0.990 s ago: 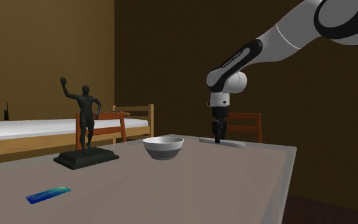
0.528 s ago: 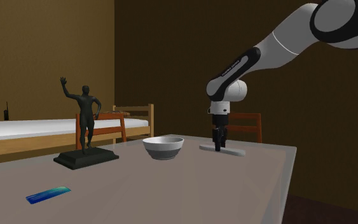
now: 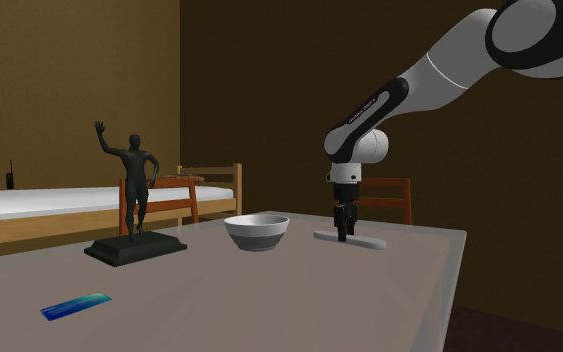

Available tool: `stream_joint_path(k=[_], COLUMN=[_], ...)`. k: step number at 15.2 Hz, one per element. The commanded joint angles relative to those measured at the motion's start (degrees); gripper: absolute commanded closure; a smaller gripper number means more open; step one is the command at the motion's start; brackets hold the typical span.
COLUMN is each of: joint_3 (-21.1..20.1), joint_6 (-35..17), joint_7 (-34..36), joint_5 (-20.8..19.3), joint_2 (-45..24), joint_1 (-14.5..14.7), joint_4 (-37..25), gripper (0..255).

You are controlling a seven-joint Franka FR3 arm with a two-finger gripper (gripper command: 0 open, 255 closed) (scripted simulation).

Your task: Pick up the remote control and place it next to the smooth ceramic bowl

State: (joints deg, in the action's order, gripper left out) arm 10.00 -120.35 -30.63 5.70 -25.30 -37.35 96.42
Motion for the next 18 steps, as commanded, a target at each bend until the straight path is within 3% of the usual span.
stream_joint_path(k=[1,2,7,11,18], joint_3=[0.00,0.00,0.00,0.31,0.31], joint_6=[-0.01,-0.01,-0.01,6.21,6.21], joint_7=[0.00,0.00,0.00,0.41,0.41], joint_5=[0.00,0.00,0.00,-0.63,-0.63], joint_2=[0.01,0.01,0.01,2.53,2.53], joint_1=[0.00,0.00,0.00,0.06,0.06], joint_4=[-0.01,-0.01,-0.01,-3.75,-3.75], gripper=[255,0,0,0,0])
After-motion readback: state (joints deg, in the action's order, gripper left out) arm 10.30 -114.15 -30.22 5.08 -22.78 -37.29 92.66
